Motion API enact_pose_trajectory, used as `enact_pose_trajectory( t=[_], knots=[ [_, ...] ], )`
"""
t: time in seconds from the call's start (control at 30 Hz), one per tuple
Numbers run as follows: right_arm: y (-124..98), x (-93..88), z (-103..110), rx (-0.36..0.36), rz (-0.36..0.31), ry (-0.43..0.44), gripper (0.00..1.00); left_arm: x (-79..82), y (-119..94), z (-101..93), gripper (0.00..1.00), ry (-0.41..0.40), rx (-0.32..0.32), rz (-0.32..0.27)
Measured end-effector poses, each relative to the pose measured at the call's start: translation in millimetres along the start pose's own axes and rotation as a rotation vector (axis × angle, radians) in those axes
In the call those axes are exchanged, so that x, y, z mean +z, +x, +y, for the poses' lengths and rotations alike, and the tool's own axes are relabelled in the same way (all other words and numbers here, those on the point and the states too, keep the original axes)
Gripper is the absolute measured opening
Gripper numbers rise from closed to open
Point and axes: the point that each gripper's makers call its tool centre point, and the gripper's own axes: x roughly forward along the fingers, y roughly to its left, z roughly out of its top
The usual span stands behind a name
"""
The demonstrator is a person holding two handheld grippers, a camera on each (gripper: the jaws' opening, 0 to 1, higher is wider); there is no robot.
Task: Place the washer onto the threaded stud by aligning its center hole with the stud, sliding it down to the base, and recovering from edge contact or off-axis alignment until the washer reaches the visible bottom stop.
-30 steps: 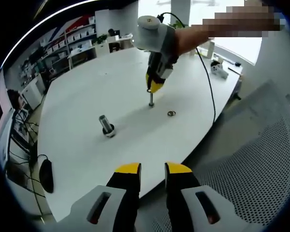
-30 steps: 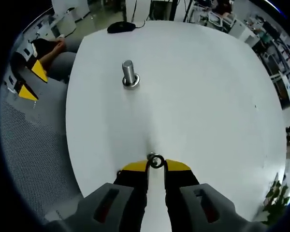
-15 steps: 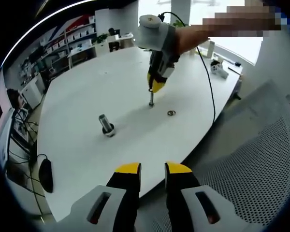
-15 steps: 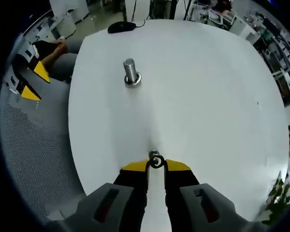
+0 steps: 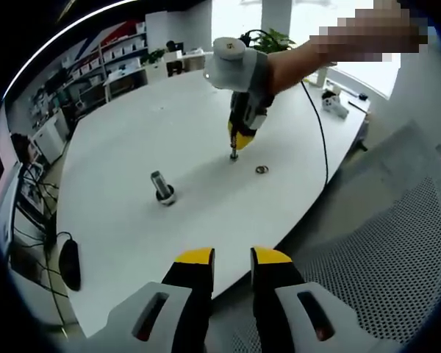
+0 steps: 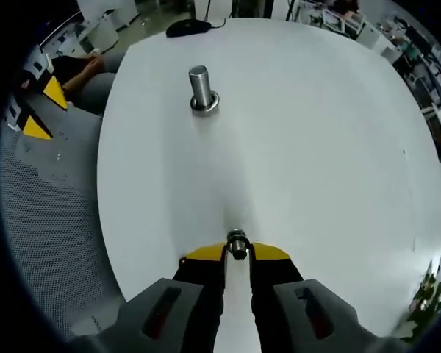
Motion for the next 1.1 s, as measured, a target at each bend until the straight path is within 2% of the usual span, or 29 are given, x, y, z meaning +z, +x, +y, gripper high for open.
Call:
enact_pose_trajectory(
  t=[0.33, 0.8, 1.1],
  knots=[
    [15, -16.2, -4, 0.007, 0.038, 0.021, 0.14, -1.3, 0, 2.2, 0.17, -0.007, 0.007, 0.005],
    [8, -18.5, -6, -0.003, 0.019, 0.055, 0.17, -1.5, 1, 1.5, 0.16, -0.006, 0.001, 0.007],
    [-1, -34.0, 3, -0.022, 0.031, 0.080, 0.17, -0.9, 0, 0.5, 0.16, 0.005, 0.003, 0.005]
  ],
)
